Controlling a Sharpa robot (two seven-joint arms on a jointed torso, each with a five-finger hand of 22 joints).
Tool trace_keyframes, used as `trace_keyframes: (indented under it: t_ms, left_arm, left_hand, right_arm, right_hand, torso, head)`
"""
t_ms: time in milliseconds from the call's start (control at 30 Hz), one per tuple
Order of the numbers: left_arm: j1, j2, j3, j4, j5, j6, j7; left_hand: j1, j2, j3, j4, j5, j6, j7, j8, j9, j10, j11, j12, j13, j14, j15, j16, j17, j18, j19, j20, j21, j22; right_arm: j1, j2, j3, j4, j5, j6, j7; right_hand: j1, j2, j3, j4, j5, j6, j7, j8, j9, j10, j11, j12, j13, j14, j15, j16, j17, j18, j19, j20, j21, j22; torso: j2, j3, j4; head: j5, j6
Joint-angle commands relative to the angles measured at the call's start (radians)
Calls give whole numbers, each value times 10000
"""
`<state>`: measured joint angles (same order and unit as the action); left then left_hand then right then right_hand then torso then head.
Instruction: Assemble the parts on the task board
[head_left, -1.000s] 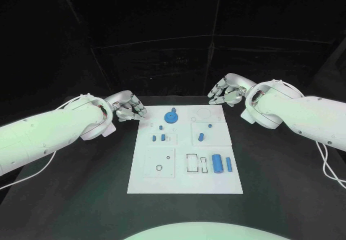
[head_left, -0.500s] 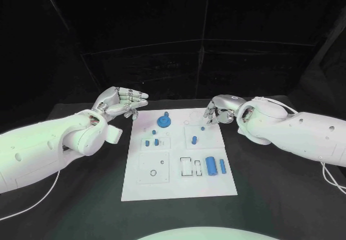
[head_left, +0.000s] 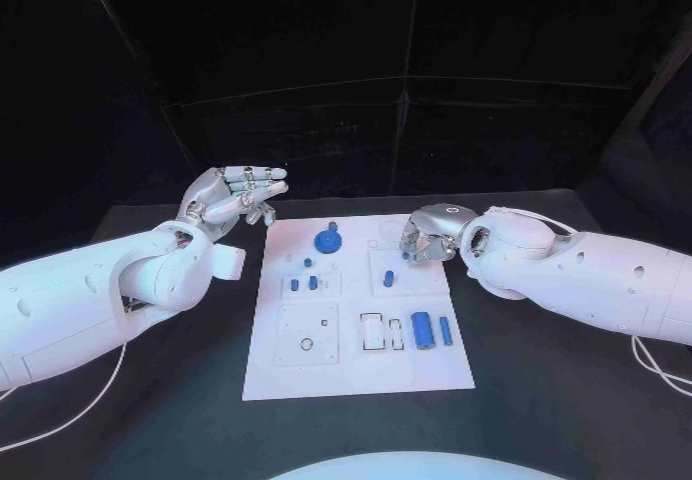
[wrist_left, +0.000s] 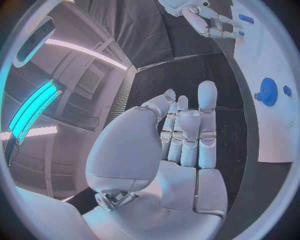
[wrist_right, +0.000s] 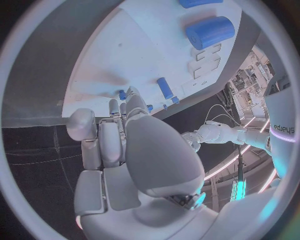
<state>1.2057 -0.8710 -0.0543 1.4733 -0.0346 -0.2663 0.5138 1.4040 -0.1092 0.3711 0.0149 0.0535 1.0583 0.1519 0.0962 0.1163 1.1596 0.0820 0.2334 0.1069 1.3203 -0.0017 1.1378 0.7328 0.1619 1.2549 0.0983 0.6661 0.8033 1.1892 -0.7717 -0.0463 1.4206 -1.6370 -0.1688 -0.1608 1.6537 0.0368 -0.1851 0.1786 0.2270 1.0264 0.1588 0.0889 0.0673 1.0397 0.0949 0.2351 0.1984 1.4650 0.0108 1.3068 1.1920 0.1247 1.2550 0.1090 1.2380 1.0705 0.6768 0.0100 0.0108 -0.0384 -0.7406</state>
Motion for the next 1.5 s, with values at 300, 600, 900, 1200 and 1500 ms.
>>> trace_keyframes:
  t_ms: [300, 600, 900, 1200, 1500]
  left_arm:
    - [10, -26, 7, -2, 359, -37, 322]
    - [10, -9, 7, -34, 360, -3, 275]
    - [10, 7, 7, -68, 360, 65, 216]
    - [10, 9, 7, -92, 360, 66, 211]
    - [10, 15, 7, -82, 360, 51, 213]
  left_hand:
    - [-41, 77, -68, -20, -25, 98, 24, 50, 8, -33, -15, 66, 20, -108, 3, -55, -84, 180, -107, 10, -158, -90]
    - [-32, 88, -69, -29, -25, 108, 24, 61, 10, -52, -15, 83, 26, -136, 2, -79, -132, 189, -133, 10, -221, -138]
    - [7, 116, -55, -60, -24, 115, 23, 78, 10, -91, -15, 110, 35, -165, 2, -92, -161, 200, -165, 8, -298, -196]
    - [21, 125, -49, -72, -24, 116, 22, 83, 10, -100, -16, 121, 39, -172, 1, -96, -170, 199, -167, 8, -301, -197]
    - [21, 125, -49, -72, -24, 116, 22, 83, 10, -100, -16, 121, 39, -172, 1, -96, -170, 199, -167, 8, -301, -197]
  right_arm:
    - [-5, 230, 4, -131, -232, 313, -14]
    - [-9, 354, 4, -258, -225, 655, -112]
    - [-38, 391, 4, -300, -303, 886, -328]
    - [-46, 400, 4, -291, -581, 959, -537]
    - [-76, 468, 4, -255, -748, 768, -556]
  right_hand:
    - [388, 205, 399, -81, -410, 164, 45, -106, 11, 130, 29, -176, -441, 390, 49, 107, 46, -199, 106, 44, 160, 158]
    - [680, 316, 920, -189, -749, 280, 50, -155, 7, 316, 18, -296, -793, 385, 27, 164, 89, -217, 138, 39, 276, 307]
    - [866, 204, 1601, -336, -882, 383, 56, -189, 3, 530, 11, -387, -1096, 378, 4, 197, 92, -235, 159, 33, 410, 468]
    - [703, -190, 2661, -464, -1014, 487, 53, -214, -3, 733, 9, -473, -1337, 368, 0, 229, 86, -247, 124, 30, 540, 620]
    - [-359, -982, 4871, -714, -1179, 772, -22, -169, 20, 1043, -66, -462, -1322, 362, -76, 254, 21, -276, 186, 27, 725, 867]
  torso:
    - [-7, 12, 1]
    - [-11, 7, -7]
    - [-18, 12, -2]
    - [-9, 11, -9]
    - [-12, 4, -9]
  head:
    - [1, -33]
    - [-7, -67]
    - [-18, -114]
    - [-41, -122]
    - [-91, -150]
